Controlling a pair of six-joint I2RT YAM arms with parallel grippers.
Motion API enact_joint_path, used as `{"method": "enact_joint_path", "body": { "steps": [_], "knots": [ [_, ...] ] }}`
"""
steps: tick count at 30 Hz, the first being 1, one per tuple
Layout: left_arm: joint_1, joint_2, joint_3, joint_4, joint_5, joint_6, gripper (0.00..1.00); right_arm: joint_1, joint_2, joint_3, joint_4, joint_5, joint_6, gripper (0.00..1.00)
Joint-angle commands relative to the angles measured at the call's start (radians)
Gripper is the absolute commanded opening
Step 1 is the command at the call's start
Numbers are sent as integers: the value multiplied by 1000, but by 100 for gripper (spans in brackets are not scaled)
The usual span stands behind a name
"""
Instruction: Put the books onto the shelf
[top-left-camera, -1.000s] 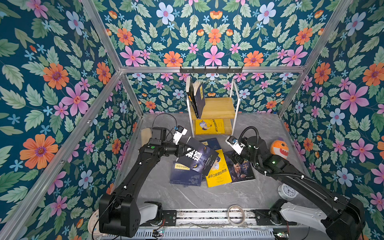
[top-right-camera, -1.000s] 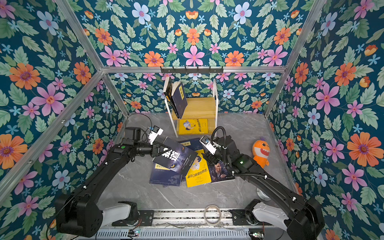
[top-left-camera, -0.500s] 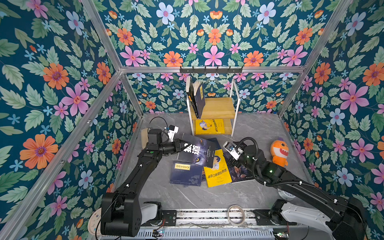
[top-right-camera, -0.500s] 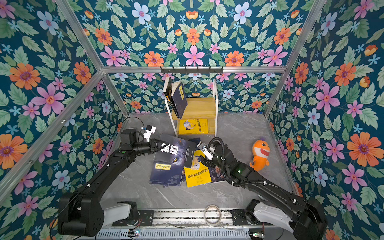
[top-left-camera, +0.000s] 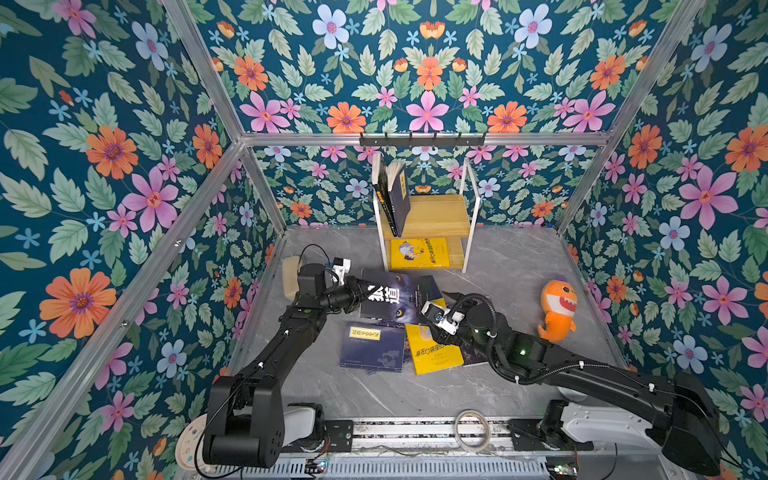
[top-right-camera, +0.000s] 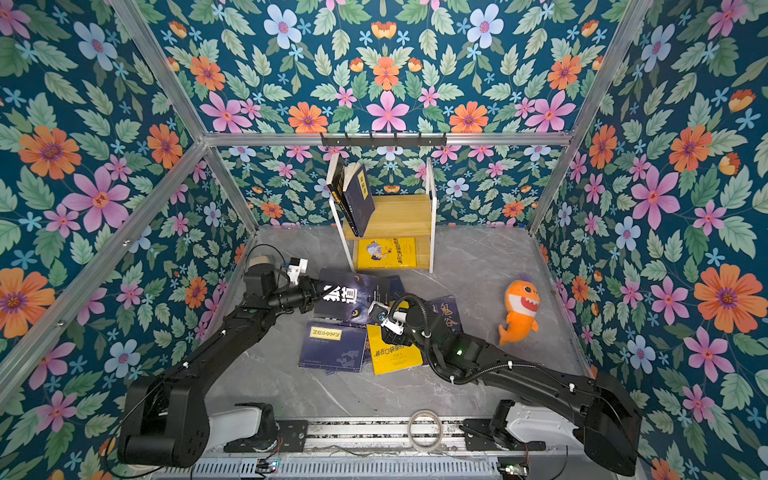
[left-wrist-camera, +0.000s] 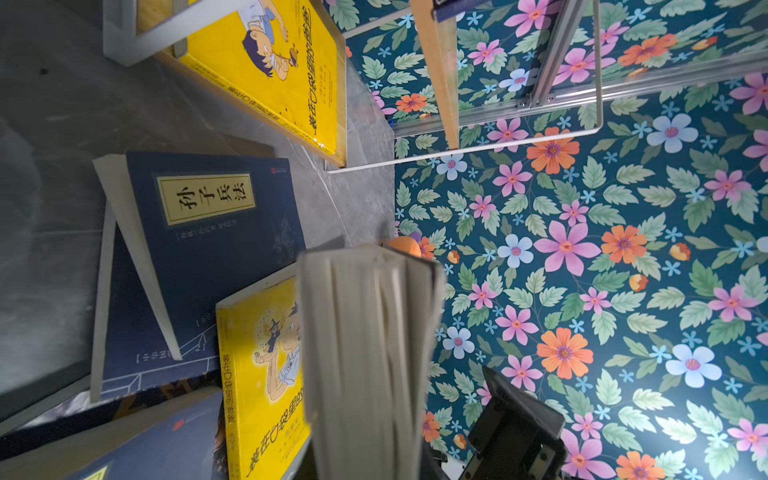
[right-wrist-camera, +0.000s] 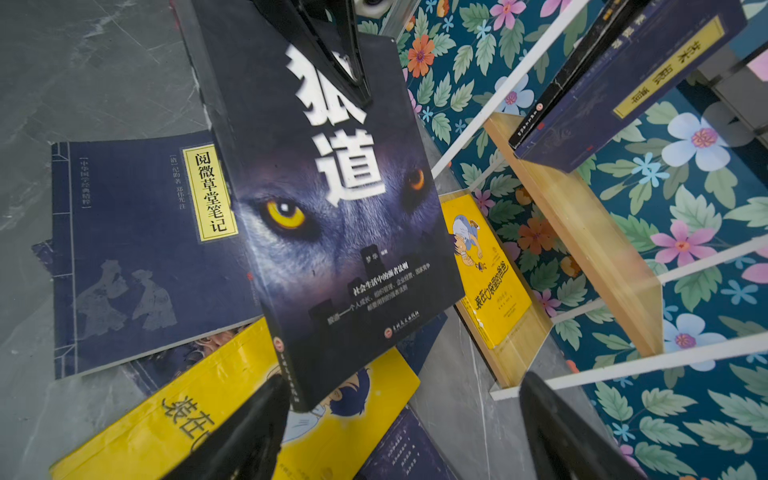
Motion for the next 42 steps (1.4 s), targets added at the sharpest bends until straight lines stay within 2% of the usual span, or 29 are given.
{"method": "enact_joint_path", "body": {
  "steps": [1, 16, 24, 26, 28, 30, 31, 32, 33, 36, 39, 42],
  "knots": [
    [-9, 17, 12, 86, 5, -59, 0, 27, 35, 14, 77, 17, -43, 86],
    [-36, 93, 41, 122, 0, -167, 0, 76, 265, 99, 188, 25, -38, 83],
    [-48, 101, 42, 126, 10, -181, 0, 72, 382, 147, 216, 115, -56, 67],
    [-48, 101, 42, 128, 14, -181, 0, 68, 399, 152, 240, 134, -59, 57],
    [-48, 101, 40, 128, 17, -181, 0, 62, 412, 167, 236, 140, -55, 41],
    [-48, 103, 39, 127, 19, -181, 0, 57, 421, 180, 228, 145, -61, 22],
    [-48, 106, 37, 125, 18, -181, 0, 55, 425, 186, 228, 154, -65, 7],
    [-48, 107, 34, 123, 16, -181, 0, 52, 427, 189, 225, 157, -69, 0],
    [-48, 109, 32, 122, 12, -180, 3, 47, 427, 190, 222, 158, -72, 0],
    [-48, 105, 27, 114, 1, -172, 19, 31, 431, 195, 209, 176, -60, 0],
    [-41, 97, 28, 104, -4, -163, 40, 20, 416, 189, 192, 176, -54, 0],
    [-23, 85, 31, 91, -10, -147, 51, 10, 399, 181, 172, 173, -66, 0]
  ]
}}
